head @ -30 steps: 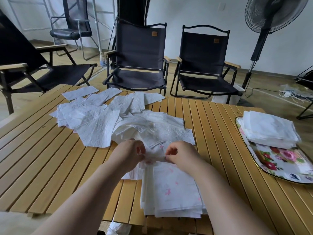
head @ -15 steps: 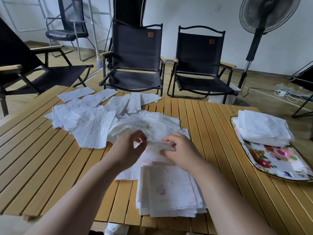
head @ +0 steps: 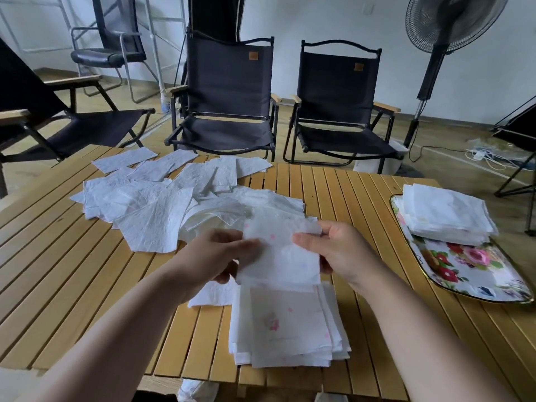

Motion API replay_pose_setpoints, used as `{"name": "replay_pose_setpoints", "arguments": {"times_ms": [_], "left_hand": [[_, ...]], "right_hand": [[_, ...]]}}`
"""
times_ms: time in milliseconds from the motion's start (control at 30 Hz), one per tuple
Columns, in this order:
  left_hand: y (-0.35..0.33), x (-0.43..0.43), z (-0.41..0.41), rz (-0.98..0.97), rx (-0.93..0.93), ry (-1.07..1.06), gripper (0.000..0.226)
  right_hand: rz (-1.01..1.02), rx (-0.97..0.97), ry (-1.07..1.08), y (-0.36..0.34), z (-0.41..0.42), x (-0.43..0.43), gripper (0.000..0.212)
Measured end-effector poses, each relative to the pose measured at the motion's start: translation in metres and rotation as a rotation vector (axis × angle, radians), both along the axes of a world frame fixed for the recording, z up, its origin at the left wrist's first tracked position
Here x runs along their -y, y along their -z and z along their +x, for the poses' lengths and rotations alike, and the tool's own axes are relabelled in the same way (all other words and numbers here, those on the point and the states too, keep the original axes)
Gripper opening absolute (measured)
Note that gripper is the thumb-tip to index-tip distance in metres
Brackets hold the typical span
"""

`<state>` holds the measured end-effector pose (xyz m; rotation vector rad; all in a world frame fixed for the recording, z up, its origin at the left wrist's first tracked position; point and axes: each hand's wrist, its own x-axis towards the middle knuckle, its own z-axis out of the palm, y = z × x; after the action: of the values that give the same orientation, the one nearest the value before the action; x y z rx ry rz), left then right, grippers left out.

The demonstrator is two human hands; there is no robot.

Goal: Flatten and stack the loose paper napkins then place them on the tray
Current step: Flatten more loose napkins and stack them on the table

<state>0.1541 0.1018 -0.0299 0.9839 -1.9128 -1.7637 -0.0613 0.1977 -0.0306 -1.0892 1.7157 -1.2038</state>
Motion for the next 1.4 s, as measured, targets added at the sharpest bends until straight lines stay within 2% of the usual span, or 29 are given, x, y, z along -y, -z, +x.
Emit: {"name": "replay_pose_setpoints", "arguments": {"times_ms": [100, 200, 267, 400, 500, 600, 667, 700, 800, 900, 1067, 1200, 1267, 1300, 1400], "left_hand": [[-0.003, -0.008, 0.003, 0.053, 0.137, 0.148, 0.024], [0.001, -0.012, 0.005, 0.031, 0.295, 0.283, 0.023], [0.003, -0.015, 0.004, 0.01, 0.393, 0.36, 0.023], [0.008, -0.015, 0.0, -0.022, 0.534, 0.382, 0.024], [0.01, -0.01, 0.001, -0.04, 0.589, 0.333, 0.037], [0.018, 0.004, 0.004, -0.272, 0.651, 0.132, 0.029], [0.027, 0.016, 0.005, -0.428, 0.638, -0.019, 0.013], [0.03, 0.02, 0.006, -0.479, 0.638, -0.058, 0.012], [0.042, 0.028, 0.007, -0.554, 0.669, 0.009, 0.034], [0.053, 0.031, 0.003, -0.611, 0.685, 0.06, 0.041], [0.054, 0.035, 0.0, -0.733, 0.637, -0.02, 0.019], [0.053, 0.035, -0.002, -0.767, 0.587, -0.031, 0.004], [0.049, 0.033, -0.004, -0.745, 0.518, -0.068, 0.006], [0.047, 0.032, -0.005, -0.721, 0.472, -0.092, 0.005], [0.041, 0.029, -0.008, -0.66, 0.329, -0.123, 0.008]], "right_hand": [[0.217, 0.031, -0.12, -0.004, -0.013, -0.021, 0.023], [0.37, -0.035, -0.261, -0.005, -0.017, -0.04, 0.008], [0.416, -0.115, -0.281, -0.001, -0.016, -0.044, 0.007], [0.459, -0.277, -0.231, 0.01, -0.015, -0.039, 0.027], [0.449, -0.423, -0.106, 0.012, -0.015, -0.027, 0.048], [0.284, -0.499, 0.079, 0.014, -0.011, -0.012, 0.027], [0.227, -0.5, 0.086, 0.018, -0.005, 0.0, 0.015], [0.245, -0.498, 0.048, 0.022, -0.001, 0.006, 0.016], [0.357, -0.517, -0.096, 0.039, 0.011, 0.026, 0.024], [0.377, -0.568, -0.121, 0.049, 0.021, 0.041, 0.018], [0.401, -0.636, -0.104, 0.047, 0.026, 0.047, 0.02], [0.35, -0.546, -0.09, 0.046, 0.02, 0.04, 0.016], [0.281, -0.489, -0.066, 0.045, 0.016, 0.037, 0.015], [0.246, -0.457, -0.065, 0.043, 0.015, 0.034, 0.02], [0.203, -0.437, -0.145, 0.037, 0.014, 0.029, 0.052]]}}
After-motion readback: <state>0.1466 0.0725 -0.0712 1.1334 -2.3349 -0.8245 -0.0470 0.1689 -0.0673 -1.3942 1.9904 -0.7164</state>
